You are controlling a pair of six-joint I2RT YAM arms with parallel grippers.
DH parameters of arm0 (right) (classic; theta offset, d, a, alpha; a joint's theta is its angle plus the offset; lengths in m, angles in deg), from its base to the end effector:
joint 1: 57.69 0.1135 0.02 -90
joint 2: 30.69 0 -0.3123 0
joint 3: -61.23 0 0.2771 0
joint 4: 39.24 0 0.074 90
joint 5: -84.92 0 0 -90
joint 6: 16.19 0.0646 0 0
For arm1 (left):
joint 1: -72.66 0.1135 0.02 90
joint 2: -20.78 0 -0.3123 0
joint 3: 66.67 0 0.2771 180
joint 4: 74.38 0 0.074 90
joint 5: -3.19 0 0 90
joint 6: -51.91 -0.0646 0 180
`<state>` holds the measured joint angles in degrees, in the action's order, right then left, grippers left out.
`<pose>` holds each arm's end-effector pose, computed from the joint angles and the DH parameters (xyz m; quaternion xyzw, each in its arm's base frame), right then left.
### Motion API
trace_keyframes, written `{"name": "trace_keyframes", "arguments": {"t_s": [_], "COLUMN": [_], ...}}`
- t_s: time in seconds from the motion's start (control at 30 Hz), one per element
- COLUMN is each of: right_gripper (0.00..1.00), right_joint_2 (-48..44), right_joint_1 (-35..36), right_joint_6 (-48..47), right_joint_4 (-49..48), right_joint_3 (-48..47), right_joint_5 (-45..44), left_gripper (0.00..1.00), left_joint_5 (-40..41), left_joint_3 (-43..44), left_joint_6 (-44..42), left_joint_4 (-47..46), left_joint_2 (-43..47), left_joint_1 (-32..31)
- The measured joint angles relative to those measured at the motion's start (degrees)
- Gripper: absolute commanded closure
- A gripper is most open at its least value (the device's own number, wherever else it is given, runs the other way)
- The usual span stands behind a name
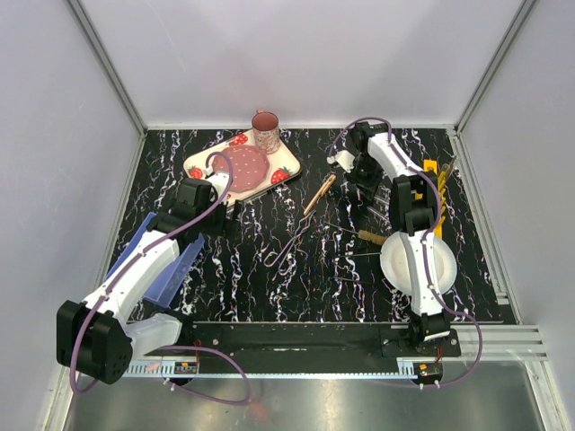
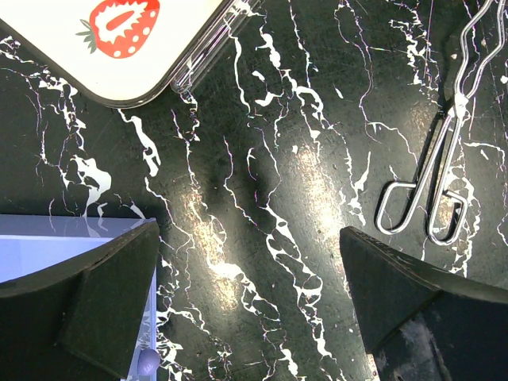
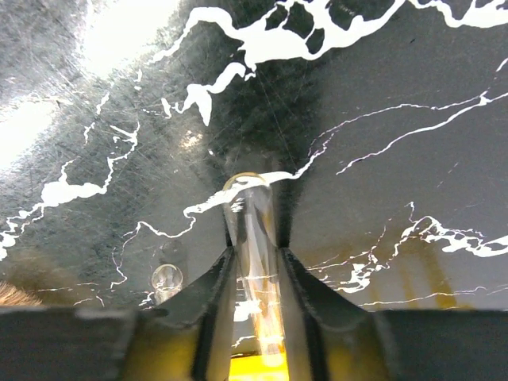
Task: Organize the chemistry lab equipment
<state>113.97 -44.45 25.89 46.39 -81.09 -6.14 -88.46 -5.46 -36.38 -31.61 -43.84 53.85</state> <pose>0.5420 0.1263 0.1443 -0.5085 0.8608 -0.0141 0.0142 0.2443 -0.0852 0.2792 0.1432 0.9166 -0.0796 0.3648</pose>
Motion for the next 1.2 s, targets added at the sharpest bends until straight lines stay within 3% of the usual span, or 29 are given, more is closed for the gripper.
{"name": "trace_keyframes", "arguments": {"t_s": [0.2, 0.6, 0.97, 1.2], "right_gripper": [0.82, 0.84, 0.83, 0.82], "right_joint_2": [-0.04, -1.86, -23.98, -43.87], "right_joint_1": [0.0, -0.15, -1.92, -10.16], "right_joint_6": [-0.28, -1.57, 3.61, 10.4], "right_joint_4": [-0.74, -5.68, -6.62, -11.78], "right_joint_3": [0.0, -6.99, -6.27, 7.65], "right_joint_5": [-0.24, 5.22, 15.08, 22.56], "left_gripper": [0.01, 0.01, 0.01, 0.01], "left_joint_5": [0.2, 0.42, 1.25, 1.27], "left_joint_3": [0.0, -0.59, -1.05, -1.4], "left_joint_6": [0.0, 0.0, 0.02, 0.02], "left_joint_4": [0.0, -0.11, -0.37, -0.39], "left_joint_2": [0.0, 1.09, 4.17, 5.88], "left_joint_1": [0.0, 0.0, -0.02, -0.02]}}
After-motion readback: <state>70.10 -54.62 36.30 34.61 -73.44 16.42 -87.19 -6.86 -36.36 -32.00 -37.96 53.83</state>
